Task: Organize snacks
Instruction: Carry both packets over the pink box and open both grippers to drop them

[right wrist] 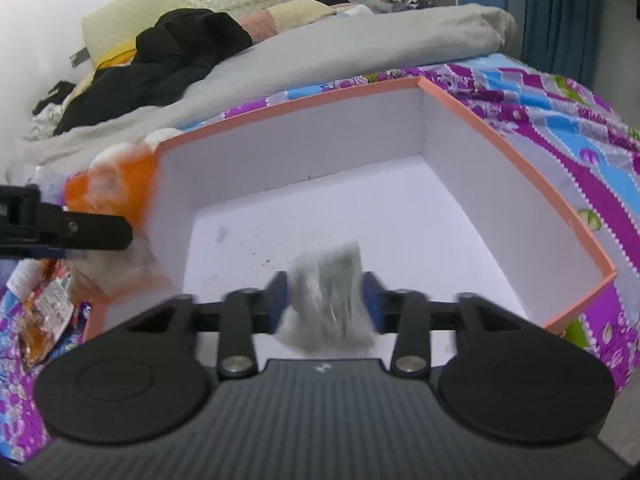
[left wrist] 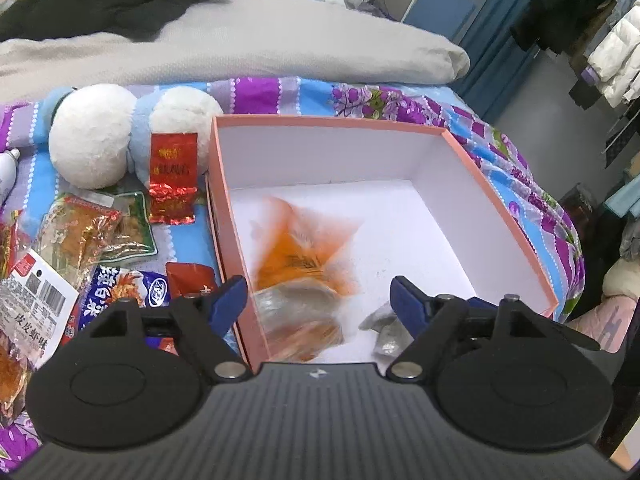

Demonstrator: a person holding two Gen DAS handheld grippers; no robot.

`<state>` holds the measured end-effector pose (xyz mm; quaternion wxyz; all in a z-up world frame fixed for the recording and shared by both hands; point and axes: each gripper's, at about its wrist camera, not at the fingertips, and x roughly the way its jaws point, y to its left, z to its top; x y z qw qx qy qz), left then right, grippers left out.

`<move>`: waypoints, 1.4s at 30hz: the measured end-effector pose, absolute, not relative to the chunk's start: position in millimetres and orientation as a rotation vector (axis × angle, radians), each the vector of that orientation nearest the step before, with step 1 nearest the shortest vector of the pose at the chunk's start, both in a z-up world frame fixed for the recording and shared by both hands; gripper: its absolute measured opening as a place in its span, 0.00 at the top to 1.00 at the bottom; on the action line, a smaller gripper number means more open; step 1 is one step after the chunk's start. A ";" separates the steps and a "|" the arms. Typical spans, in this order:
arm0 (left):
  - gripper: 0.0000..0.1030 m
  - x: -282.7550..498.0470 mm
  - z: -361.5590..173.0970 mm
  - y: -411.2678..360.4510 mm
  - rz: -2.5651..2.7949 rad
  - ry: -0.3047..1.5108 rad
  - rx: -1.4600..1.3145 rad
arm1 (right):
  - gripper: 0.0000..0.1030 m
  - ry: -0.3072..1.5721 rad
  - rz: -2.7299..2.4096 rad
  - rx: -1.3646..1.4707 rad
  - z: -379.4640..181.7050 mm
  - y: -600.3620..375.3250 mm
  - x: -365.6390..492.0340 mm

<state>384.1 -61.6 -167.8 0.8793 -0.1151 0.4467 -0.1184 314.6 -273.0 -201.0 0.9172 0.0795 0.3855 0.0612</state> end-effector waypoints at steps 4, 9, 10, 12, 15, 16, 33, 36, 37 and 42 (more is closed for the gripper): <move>0.20 372.7 -155.2 -60.8 -0.253 0.908 -0.234 | 0.42 0.778 0.125 0.165 -195.2 -273.9 309.2; 0.20 344.0 -132.3 -55.3 -0.241 0.869 -0.232 | 0.42 0.736 0.147 0.161 -177.0 -270.1 293.4; 0.20 336.3 -128.1 -53.7 -0.238 0.864 -0.236 | 0.42 0.726 0.151 0.161 -172.4 -268.7 288.0; 0.20 317.2 -119.8 -49.9 -0.242 0.857 -0.235 | 0.42 0.709 0.162 0.162 -164.4 -266.3 278.2; 0.20 288.3 -108.1 -41.5 -0.227 0.833 -0.228 | 0.42 0.680 0.181 0.167 -151.8 -262.3 259.3; 0.20 278.6 -103.9 -38.7 -0.222 0.823 -0.226 | 0.42 0.672 0.187 0.170 -148.0 -260.9 252.4; 0.20 145.0 -51.6 -0.8 -0.165 0.655 -0.217 | 0.42 0.550 0.303 0.149 -98.1 -229.0 149.5; 0.20 126.5 -53.1 3.6 -0.160 0.652 -0.225 | 0.42 0.544 0.331 0.138 -96.9 -220.7 132.2; 0.20 121.4 -54.5 5.4 -0.155 0.655 -0.229 | 0.42 0.545 0.342 0.134 -97.8 -217.9 126.9; 0.20 93.3 -63.9 16.1 -0.126 0.658 -0.244 | 0.42 0.558 0.390 0.112 -103.2 -203.9 107.2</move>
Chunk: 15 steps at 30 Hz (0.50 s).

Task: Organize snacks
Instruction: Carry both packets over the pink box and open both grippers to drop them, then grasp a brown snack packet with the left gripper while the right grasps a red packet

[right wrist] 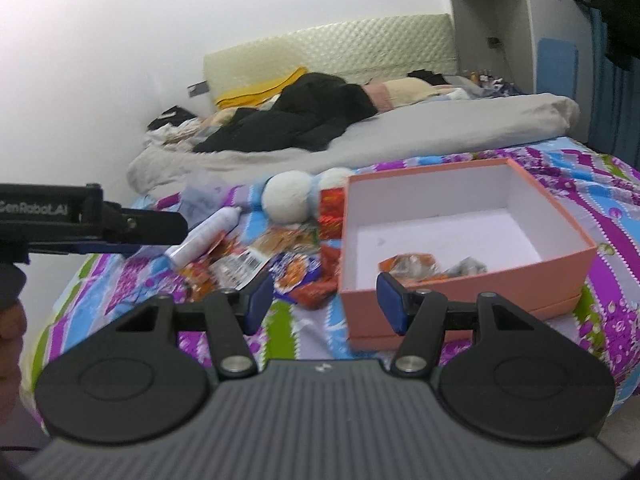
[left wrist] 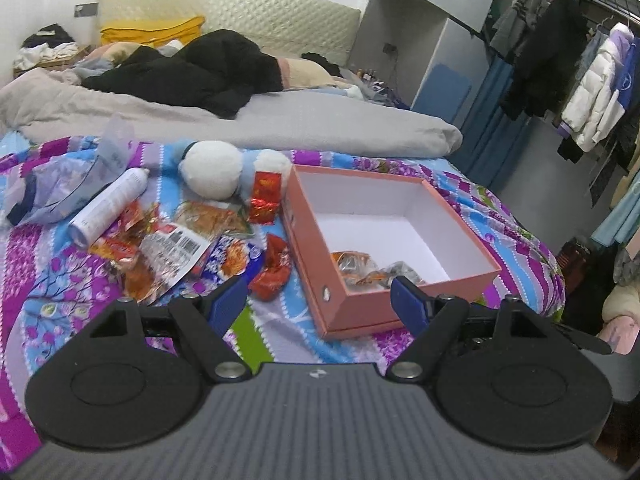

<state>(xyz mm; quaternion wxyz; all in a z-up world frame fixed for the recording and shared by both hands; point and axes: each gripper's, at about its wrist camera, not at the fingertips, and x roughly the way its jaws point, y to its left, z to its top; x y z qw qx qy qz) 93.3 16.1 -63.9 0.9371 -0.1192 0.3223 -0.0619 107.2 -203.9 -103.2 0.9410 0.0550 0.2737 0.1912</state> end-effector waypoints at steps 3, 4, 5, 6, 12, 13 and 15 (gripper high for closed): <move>0.20 79.2 -71.8 25.9 -0.102 0.666 -0.272 | 0.42 0.552 0.413 0.086 -104.2 -200.2 99.7; 0.20 75.1 -74.1 28.3 -0.102 0.668 -0.279 | 0.42 0.548 0.415 0.077 -104.7 -199.9 96.6; 0.20 71.4 -75.8 30.1 -0.090 0.671 -0.278 | 0.42 0.546 0.418 0.075 -105.1 -199.9 94.5; 0.20 67.2 -77.7 31.8 -0.076 0.673 -0.275 | 0.42 0.547 0.420 0.075 -106.3 -199.9 91.6; 0.20 48.4 -93.6 47.2 -0.040 0.700 -0.301 | 0.42 0.581 0.443 0.058 -121.0 -195.1 74.5; 0.20 45.1 -96.6 50.8 -0.034 0.704 -0.305 | 0.42 0.592 0.448 0.054 -124.4 -192.8 72.0; 0.20 43.2 -103.5 57.8 -0.025 0.717 -0.314 | 0.42 0.603 0.455 0.049 -129.2 -189.1 68.2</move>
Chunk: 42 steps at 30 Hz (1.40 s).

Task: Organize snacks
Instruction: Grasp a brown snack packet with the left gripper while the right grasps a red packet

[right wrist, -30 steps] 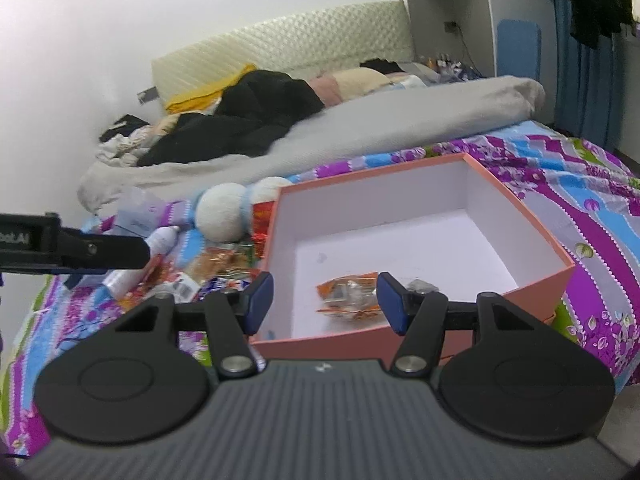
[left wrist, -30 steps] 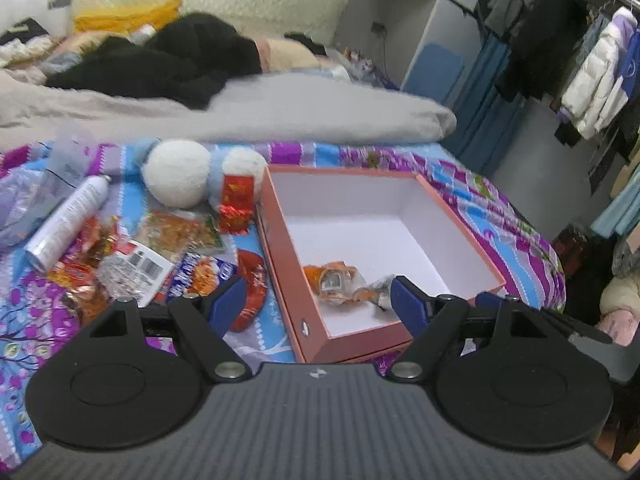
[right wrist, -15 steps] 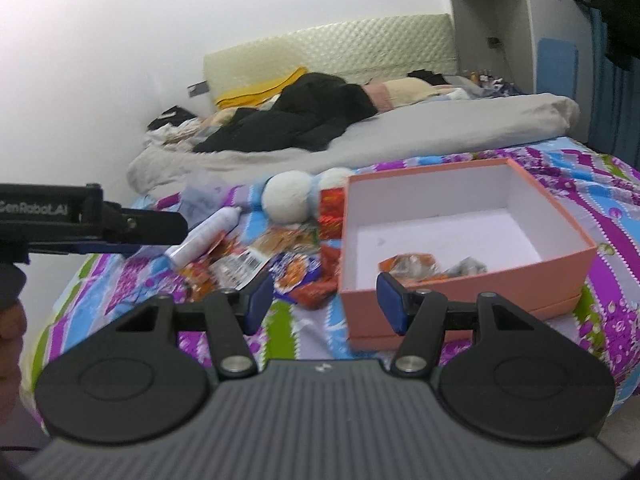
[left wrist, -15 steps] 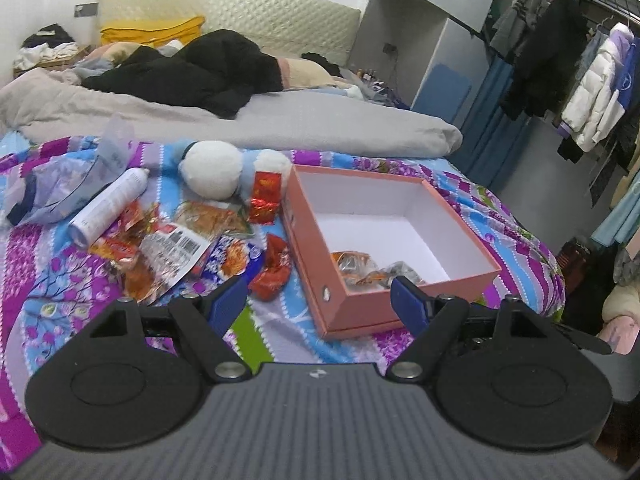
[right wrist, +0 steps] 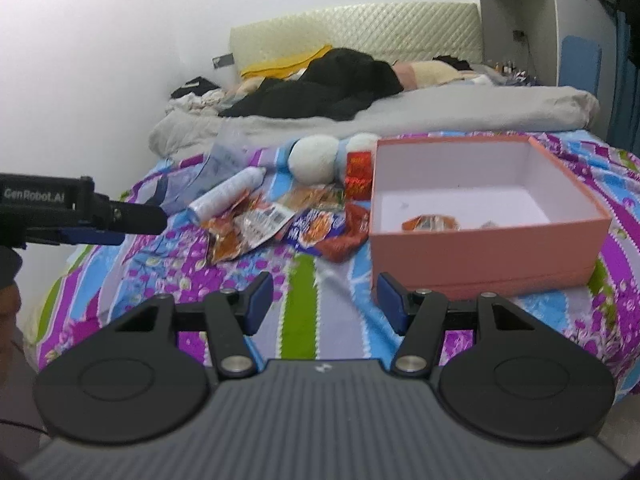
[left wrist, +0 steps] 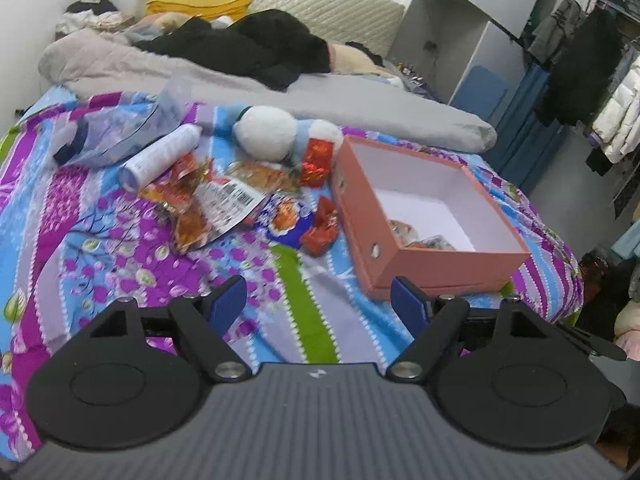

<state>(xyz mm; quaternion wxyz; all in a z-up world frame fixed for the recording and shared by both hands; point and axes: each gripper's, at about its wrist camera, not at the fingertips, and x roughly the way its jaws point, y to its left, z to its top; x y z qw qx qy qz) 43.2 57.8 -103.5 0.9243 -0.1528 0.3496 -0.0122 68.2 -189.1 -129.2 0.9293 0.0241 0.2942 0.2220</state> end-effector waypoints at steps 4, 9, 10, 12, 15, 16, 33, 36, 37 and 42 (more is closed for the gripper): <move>0.19 44.9 -121.3 71.5 -0.008 0.757 -0.321 | 0.42 0.609 0.464 0.023 -135.1 -177.7 61.4; 0.13 60.8 -152.3 91.3 0.041 0.824 -0.332 | 0.15 0.600 0.491 -0.031 -136.9 -164.3 63.1; 0.12 65.5 -159.7 97.4 0.049 0.834 -0.344 | 0.12 0.601 0.486 -0.037 -137.8 -160.7 65.7; 0.12 80.0 -176.4 112.1 0.056 0.863 -0.383 | 0.12 0.597 0.502 -0.055 -139.2 -153.8 73.0; 0.12 105.4 -197.2 136.2 0.080 0.898 -0.428 | 0.12 0.600 0.527 -0.107 -144.5 -136.5 89.6; 0.12 114.3 -203.1 144.8 0.082 0.893 -0.443 | 0.13 0.603 0.537 -0.126 -147.3 -129.1 97.3; 0.19 253.7 -293.9 240.8 0.136 0.877 -0.597 | 0.37 0.697 0.379 -0.381 -245.6 -20.3 244.7; 0.21 264.1 -298.4 244.4 0.122 0.871 -0.591 | 0.38 0.735 0.350 -0.413 -261.8 -15.0 263.9; 0.23 266.9 -299.4 244.6 0.119 0.872 -0.592 | 0.38 0.741 0.339 -0.436 -266.8 -13.1 269.2; 0.42 279.9 -304.4 242.1 0.117 0.901 -0.568 | 0.39 0.768 0.319 -0.504 -277.8 -8.5 283.4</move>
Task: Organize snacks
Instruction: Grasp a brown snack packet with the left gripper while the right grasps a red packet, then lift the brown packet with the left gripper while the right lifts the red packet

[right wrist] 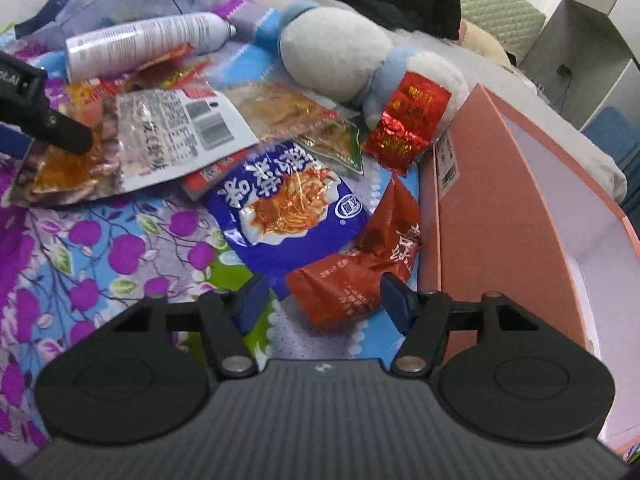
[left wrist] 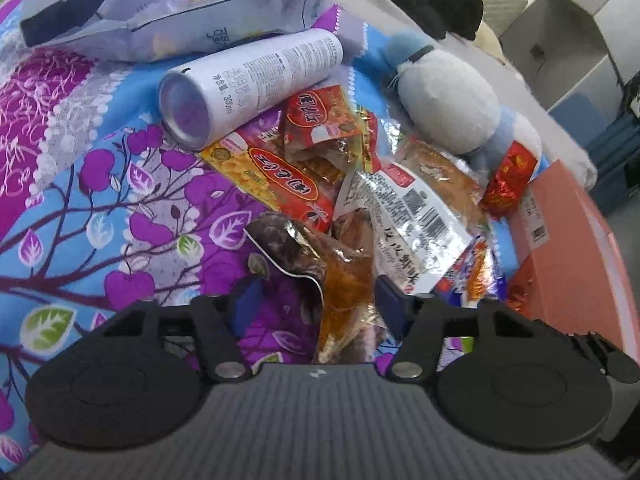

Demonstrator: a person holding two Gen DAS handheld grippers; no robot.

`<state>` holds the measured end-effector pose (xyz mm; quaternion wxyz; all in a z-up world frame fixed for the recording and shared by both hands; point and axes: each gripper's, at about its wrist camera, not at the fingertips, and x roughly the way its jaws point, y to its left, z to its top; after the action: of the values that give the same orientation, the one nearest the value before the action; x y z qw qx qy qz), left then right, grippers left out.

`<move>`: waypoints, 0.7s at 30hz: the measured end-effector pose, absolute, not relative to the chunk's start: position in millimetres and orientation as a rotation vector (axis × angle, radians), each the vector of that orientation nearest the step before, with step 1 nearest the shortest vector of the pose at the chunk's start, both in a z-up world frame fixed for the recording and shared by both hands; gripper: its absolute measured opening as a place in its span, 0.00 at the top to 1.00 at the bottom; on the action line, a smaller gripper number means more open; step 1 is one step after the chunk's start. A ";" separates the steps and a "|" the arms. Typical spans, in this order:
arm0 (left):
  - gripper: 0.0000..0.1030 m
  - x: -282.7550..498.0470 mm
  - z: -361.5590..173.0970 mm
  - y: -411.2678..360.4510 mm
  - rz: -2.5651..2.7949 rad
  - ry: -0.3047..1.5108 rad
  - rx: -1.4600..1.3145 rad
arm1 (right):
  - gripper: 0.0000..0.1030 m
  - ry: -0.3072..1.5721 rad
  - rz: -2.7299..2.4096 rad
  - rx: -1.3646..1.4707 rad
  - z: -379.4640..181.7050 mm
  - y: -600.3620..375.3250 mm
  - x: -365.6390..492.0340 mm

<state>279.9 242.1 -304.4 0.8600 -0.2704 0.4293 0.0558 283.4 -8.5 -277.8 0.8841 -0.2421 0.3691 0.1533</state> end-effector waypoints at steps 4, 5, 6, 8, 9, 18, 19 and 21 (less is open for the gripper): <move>0.58 280.7 -299.4 241.8 0.118 0.915 -0.568 | 0.45 0.777 0.319 -0.524 -278.6 -7.0 283.5; 0.62 280.2 -297.9 240.8 0.127 0.916 -0.565 | 0.51 0.774 0.317 -0.524 -277.2 -7.7 282.7; 0.66 279.3 -296.4 239.5 0.137 0.916 -0.569 | 0.54 0.776 0.320 -0.530 -276.6 -8.8 282.2; 0.69 277.0 -294.3 235.8 0.152 0.908 -0.568 | 0.64 0.781 0.346 -0.531 -273.8 -12.2 283.5; 0.70 275.5 -293.4 233.3 0.165 0.903 -0.566 | 0.65 0.779 0.354 -0.531 -272.0 -14.5 283.6; 0.78 244.7 -291.0 216.3 0.211 0.837 -0.643 | 0.80 0.697 0.397 -0.544 -262.6 -35.4 260.3; 0.78 240.0 -290.5 214.8 0.214 0.831 -0.654 | 0.81 0.685 0.395 -0.537 -261.8 -38.1 256.3; 0.78 229.4 -287.2 209.9 0.222 0.817 -0.652 | 0.81 0.671 0.390 -0.520 -260.3 -42.0 248.3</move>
<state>229.4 209.9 -287.2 0.8606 -0.3106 0.3895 0.1057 248.3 -42.0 -260.3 0.8927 -0.2508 0.3237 0.1881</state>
